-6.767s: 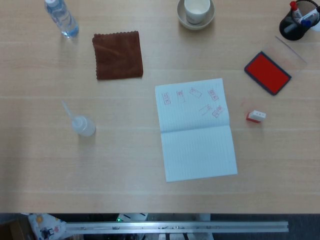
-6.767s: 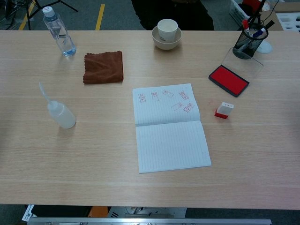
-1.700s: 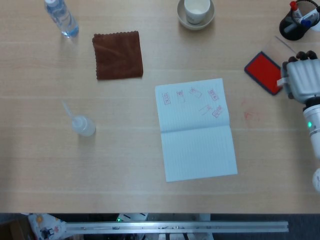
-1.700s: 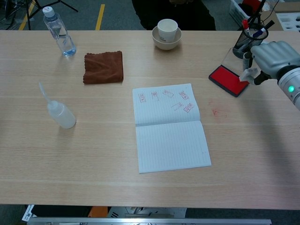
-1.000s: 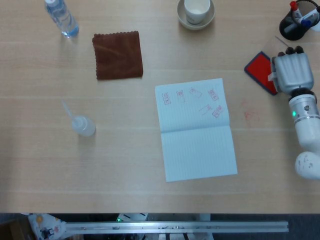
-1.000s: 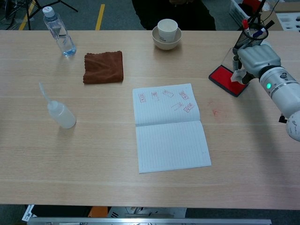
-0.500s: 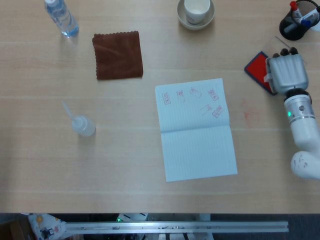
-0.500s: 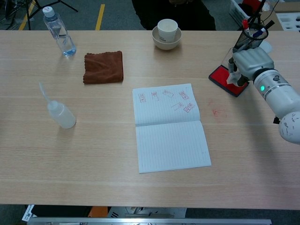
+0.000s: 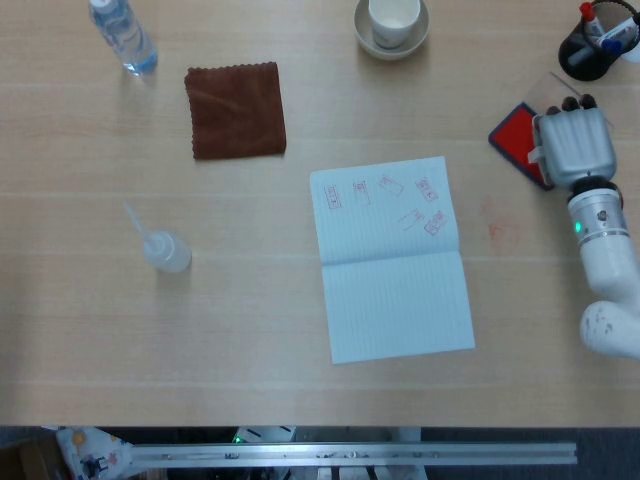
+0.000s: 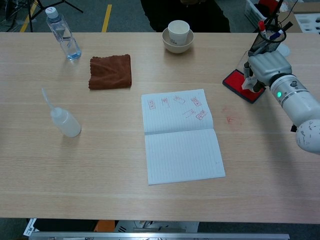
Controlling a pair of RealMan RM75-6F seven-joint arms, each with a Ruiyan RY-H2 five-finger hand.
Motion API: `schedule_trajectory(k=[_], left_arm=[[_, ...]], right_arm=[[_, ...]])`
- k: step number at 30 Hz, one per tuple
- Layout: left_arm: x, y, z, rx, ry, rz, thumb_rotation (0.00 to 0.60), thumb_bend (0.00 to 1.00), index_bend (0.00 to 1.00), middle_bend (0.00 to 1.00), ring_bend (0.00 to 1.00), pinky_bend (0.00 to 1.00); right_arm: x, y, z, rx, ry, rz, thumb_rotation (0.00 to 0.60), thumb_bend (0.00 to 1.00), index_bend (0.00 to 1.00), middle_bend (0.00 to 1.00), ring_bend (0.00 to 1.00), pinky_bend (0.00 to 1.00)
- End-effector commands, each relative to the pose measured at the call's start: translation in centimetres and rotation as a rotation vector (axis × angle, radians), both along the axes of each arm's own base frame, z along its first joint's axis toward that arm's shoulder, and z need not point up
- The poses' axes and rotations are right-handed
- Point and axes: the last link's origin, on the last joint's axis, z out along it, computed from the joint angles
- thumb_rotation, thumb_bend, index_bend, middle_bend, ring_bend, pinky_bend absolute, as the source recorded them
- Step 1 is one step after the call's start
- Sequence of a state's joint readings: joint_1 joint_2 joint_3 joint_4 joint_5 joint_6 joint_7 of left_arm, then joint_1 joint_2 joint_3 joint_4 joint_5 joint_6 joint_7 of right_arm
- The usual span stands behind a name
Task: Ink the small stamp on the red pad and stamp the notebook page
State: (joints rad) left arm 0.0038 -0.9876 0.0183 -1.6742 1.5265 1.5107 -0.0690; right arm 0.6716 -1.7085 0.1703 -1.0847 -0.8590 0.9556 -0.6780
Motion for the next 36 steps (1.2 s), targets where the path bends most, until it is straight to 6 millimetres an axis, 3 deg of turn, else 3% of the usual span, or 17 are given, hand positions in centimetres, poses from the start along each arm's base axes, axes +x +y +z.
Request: schedule_trajectory(k=[1,36], left_arm=[[-0.01,0.00,-0.01,0.000,0.000,0.001,0.600,0.34,0.12,0.10,0.02,0.05],[-0.18,0.04,-0.09,-0.006,0.006,0.014,0.600,0.34,0.12,0.10,0.02,0.05]], right_arm=[[-0.03,-0.01,-0.05,0.000,0.000,-0.001,0.600,0.35,0.63,0.44,0.24,0.21],[-0.25,-0.30,-0.63,0.005,0.013,-0.009,0.600,0.35,0.63,0.44,0.24,0.21]])
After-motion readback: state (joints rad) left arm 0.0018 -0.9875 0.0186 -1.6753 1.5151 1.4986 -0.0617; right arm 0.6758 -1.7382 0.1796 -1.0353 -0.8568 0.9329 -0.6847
